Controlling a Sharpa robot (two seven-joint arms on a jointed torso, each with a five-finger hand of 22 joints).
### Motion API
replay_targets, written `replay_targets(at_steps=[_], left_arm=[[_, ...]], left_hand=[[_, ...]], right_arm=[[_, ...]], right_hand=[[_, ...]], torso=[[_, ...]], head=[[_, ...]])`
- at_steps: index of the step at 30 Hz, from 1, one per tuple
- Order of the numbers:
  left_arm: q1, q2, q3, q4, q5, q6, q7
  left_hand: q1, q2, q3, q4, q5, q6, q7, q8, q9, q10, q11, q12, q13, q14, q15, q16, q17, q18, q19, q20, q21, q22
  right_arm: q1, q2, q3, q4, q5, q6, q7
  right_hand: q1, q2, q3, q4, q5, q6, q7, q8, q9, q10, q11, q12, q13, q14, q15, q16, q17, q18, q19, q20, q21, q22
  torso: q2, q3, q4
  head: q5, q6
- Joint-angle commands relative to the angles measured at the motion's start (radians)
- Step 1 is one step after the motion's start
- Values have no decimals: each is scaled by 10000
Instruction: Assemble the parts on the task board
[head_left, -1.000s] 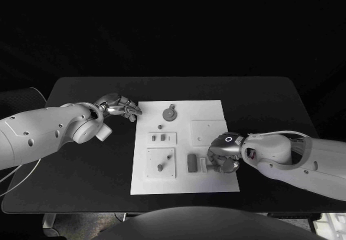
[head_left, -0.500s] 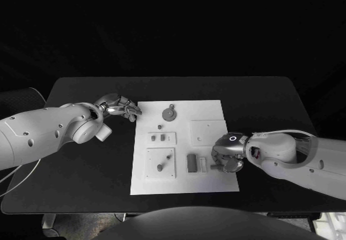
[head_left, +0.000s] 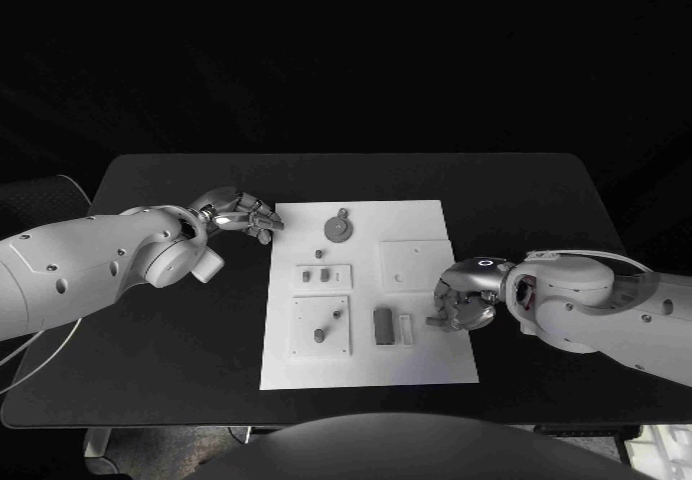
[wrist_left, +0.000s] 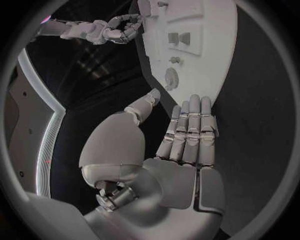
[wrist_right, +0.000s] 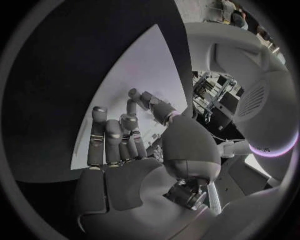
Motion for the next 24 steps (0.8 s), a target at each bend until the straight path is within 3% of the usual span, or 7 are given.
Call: replay_targets(at_steps=[1, 11, 19, 24], left_arm=[[12, 5, 4, 26, -32, 91, 46], [12, 43, 5, 31, -37, 94, 45], [13, 43, 5, 27, -41, 97, 33], [13, 48, 5, 32, -43, 96, 34]], left_hand=[[26, -58, -12, -1, -27, -75, -22, 55, -13, 34, 29, -35, 15, 58, -20, -48, 12, 154, 11, -7, -64, 13], [26, -62, -14, -3, -27, -76, -21, 55, -14, 34, 30, -36, 16, 59, -20, -55, 19, 153, 11, -6, -66, 15], [26, -65, -15, -4, -27, -78, -21, 55, -14, 33, 30, -38, 16, 61, -20, -61, 26, 152, 11, -6, -68, 17], [26, -67, -16, -4, -27, -79, -20, 55, -15, 33, 31, -38, 16, 61, -19, -64, 30, 151, 11, -6, -70, 18]], right_arm=[[-2, -11, -6, 43, 1551, -348, -687], [-3, 312, -6, 112, 4111, -562, -1941], [-4, 548, -6, 72, 4864, -976, -2463], [-4, 683, -7, 50, 5066, -969, -2750]], right_hand=[[26, 111, 2, -43, 40, 44, -7, 22, 69, 55, -33, -36, -5, 55, 40, 29, -13, 137, 81, -21, 21, 134], [-1, 198, 31, -86, 43, -20, 18, -10, 50, 16, -14, -58, -5, 55, 28, 12, -23, 137, 93, -35, 7, 121], [-41, 201, 37, -76, 40, -76, 44, -37, 35, -28, 12, -78, -5, 31, 18, -19, -37, 136, 73, -28, -18, 110], [-74, 172, 29, -61, 37, -96, 55, -47, 29, -45, 23, -82, -2, 22, 12, -30, -42, 137, 67, -22, -26, 108]], torso=[[1, 4, 1], [5, 13, -13], [2, 8, 1], [4, 6, 0]], head=[[24, 2], [39, 2], [46, 2], [64, 2]])
